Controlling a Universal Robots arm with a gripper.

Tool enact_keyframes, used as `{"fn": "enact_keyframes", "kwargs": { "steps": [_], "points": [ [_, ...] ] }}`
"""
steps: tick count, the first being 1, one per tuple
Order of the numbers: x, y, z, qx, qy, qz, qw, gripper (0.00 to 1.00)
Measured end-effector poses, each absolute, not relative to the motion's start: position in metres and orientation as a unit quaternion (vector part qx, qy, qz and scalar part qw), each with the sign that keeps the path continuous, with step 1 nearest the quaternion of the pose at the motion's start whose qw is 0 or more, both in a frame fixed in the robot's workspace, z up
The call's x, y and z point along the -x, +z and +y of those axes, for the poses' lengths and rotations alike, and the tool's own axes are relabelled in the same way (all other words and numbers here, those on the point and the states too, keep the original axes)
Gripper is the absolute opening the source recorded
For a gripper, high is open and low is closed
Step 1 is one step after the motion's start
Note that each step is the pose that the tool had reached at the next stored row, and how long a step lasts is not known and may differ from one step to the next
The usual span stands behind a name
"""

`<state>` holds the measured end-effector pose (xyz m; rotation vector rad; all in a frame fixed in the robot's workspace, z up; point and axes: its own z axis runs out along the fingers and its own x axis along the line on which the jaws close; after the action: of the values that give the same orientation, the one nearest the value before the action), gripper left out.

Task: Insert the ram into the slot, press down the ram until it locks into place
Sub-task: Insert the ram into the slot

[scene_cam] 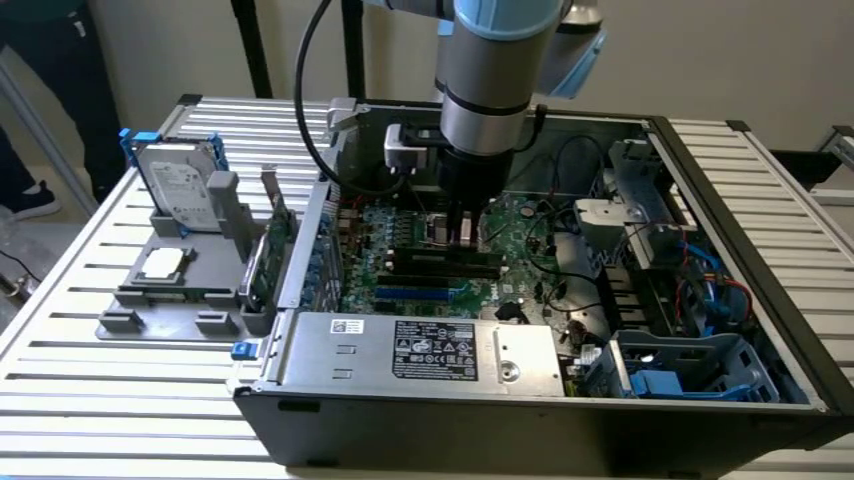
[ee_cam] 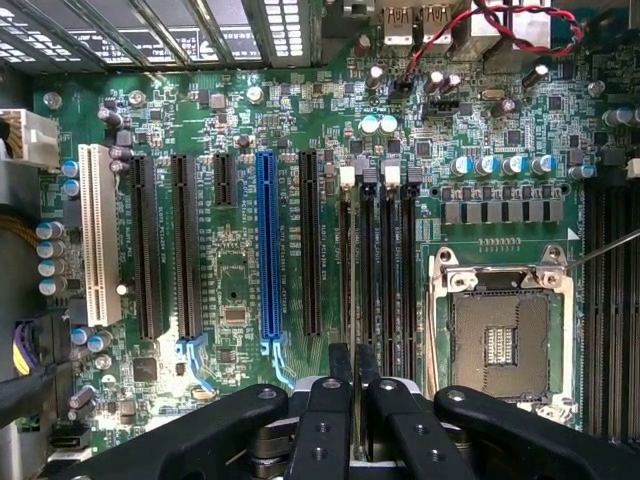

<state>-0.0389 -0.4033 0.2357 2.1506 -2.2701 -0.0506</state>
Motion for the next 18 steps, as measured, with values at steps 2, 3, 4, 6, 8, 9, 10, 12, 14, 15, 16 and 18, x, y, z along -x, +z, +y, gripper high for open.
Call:
{"fn": "enact_keyframes", "kwargs": {
  "steps": [2,3,4,6,8,9,10,12,14,15,16,18],
  "points": [
    [0.0387,0.2355,-0.4033,-0.688,-0.016,-0.726,0.007,0.13],
    [0.0387,0.2353,-0.4033,-0.688,-0.016,-0.725,0.007,0.13],
    [0.0387,0.2351,-0.4033,-0.688,-0.016,-0.725,0.007,0.13],
    [0.0387,0.2347,-0.4033,-0.689,-0.016,-0.725,0.007,0.13],
    [0.0386,0.2342,-0.4032,-0.689,-0.016,-0.725,0.007,0.13],
    [0.0386,0.2340,-0.4032,-0.689,-0.016,-0.725,0.007,0.13],
    [0.0385,0.2336,-0.4032,-0.689,-0.016,-0.724,0.008,0.13],
    [0.0385,0.2331,-0.4033,-0.690,-0.015,-0.724,0.008,0.13],
    [0.0386,0.2327,-0.4033,-0.690,-0.014,-0.724,0.009,0.13],
    [0.0386,0.2325,-0.4033,-0.690,-0.014,-0.723,0.009,0.13],
    [0.0386,0.2324,-0.4033,-0.690,-0.014,-0.723,0.009,0.13],
    [0.0386,0.2322,-0.4033,-0.690,-0.014,-0.723,0.009,0.13]
  ]
}}
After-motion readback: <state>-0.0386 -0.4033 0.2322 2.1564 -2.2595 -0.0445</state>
